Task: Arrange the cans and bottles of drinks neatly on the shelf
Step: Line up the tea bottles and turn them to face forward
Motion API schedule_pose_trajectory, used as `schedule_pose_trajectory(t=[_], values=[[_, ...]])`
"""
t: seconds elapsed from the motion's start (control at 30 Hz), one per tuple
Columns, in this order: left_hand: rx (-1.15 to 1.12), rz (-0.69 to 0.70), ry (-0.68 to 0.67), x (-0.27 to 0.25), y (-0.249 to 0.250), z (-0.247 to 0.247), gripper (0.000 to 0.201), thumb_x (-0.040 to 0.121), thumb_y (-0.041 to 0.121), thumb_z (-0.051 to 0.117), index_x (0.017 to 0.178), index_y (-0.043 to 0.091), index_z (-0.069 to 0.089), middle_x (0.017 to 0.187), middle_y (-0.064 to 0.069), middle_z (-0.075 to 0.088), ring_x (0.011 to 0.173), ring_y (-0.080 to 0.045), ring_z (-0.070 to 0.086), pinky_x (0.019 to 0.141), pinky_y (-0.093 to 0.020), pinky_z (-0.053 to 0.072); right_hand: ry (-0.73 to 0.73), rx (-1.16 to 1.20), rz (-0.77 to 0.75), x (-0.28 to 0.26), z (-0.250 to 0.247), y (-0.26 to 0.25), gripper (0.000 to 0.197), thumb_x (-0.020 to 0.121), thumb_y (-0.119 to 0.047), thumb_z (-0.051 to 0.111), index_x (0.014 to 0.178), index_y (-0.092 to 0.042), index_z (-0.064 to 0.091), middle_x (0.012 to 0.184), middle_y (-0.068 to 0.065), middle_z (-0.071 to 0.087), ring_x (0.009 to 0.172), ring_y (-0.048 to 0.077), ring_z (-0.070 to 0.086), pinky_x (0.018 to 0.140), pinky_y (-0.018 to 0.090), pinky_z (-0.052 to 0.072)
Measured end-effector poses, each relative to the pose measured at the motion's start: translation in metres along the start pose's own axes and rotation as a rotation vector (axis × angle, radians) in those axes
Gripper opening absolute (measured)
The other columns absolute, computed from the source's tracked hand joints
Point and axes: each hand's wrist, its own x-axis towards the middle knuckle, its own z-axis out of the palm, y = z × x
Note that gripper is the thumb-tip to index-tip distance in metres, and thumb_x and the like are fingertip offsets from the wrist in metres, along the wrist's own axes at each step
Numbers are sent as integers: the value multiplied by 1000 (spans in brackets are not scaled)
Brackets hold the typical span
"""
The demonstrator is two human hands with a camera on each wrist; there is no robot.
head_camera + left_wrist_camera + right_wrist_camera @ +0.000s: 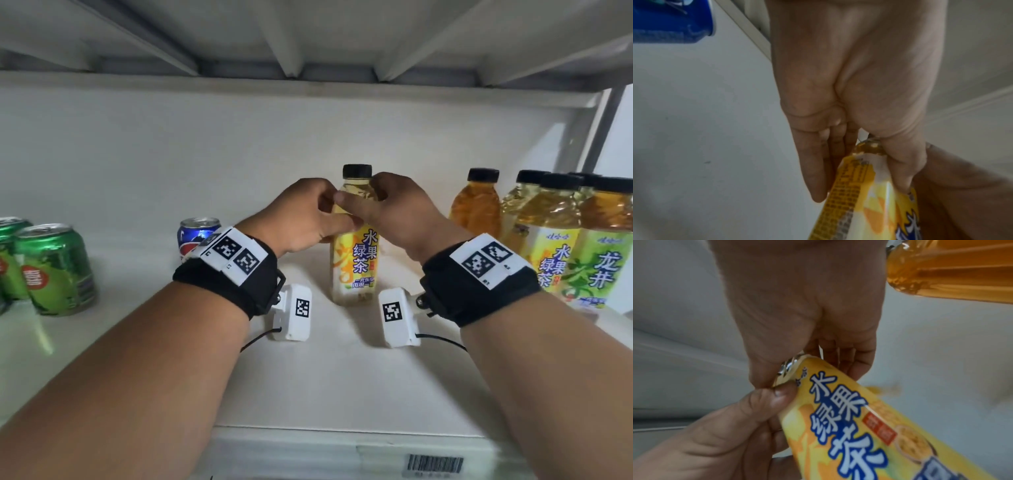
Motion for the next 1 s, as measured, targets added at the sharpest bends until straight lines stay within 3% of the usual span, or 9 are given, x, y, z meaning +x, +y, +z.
schedule_pose_trajectory(t=[0.13,0.27,0.43,0.57,0.67,0.77,0.83,0.93,1.0], values=[[11,39,33,-3,-3,-1,64,51,53,87,98,14,67,99,-16,78,98,-37,78,87,-59,64,-47,110,39,-6,2,4,52,78,-67,80,85,-16,70,77,-5,73,72,8,68,64,26,51],[0,48,19,-7,-4,-1,63,53,51,89,100,14,69,103,-16,79,104,-38,77,94,-61,62,-71,184,26,-10,3,3,46,77,-60,85,87,-17,73,73,-12,75,62,-5,66,54,10,45],[-34,28,-41,-13,-7,-6,66,51,45,92,104,12,72,108,-14,81,109,-35,77,102,-58,59,-104,278,23,-16,3,-1,44,76,-42,92,104,-13,76,96,2,80,92,19,77,82,35,61],[-72,18,-74,-18,-6,-7,69,54,43,93,108,5,72,115,-19,79,115,-38,74,106,-60,56,-88,440,-14,-20,7,-6,31,80,-15,88,107,-7,75,100,9,80,91,23,77,79,35,62],[-73,13,-127,-22,-4,-7,69,60,44,93,115,7,74,114,-11,81,113,-29,76,108,-54,56,-67,535,-47,-22,8,-8,21,85,-3,80,105,-1,74,100,14,78,87,22,75,80,33,61],[-44,20,-130,-24,-1,-9,59,62,42,91,106,6,77,107,-12,81,106,-32,78,103,-57,58,-71,553,-59,-24,10,-9,19,88,-6,79,106,-2,75,98,10,79,86,20,74,76,27,57],[-8,25,-78,-23,0,-9,53,63,37,88,101,2,75,102,-18,80,102,-37,78,98,-59,60,-80,547,-55,-23,14,-10,23,89,-12,81,110,-4,74,103,11,79,92,24,76,81,31,59],[36,36,-12,-21,1,-9,32,65,28,84,86,6,75,89,-16,79,87,-34,79,87,-54,65,-121,493,-20,-21,18,-11,44,83,-38,86,114,-11,72,108,8,79,102,26,76,88,36,61],[53,30,-3,-21,2,-9,37,62,33,90,83,7,74,87,-16,79,86,-34,79,85,-56,65,-141,430,-1,-20,20,-10,58,73,-54,86,114,-16,71,106,5,79,101,23,76,89,38,61]])
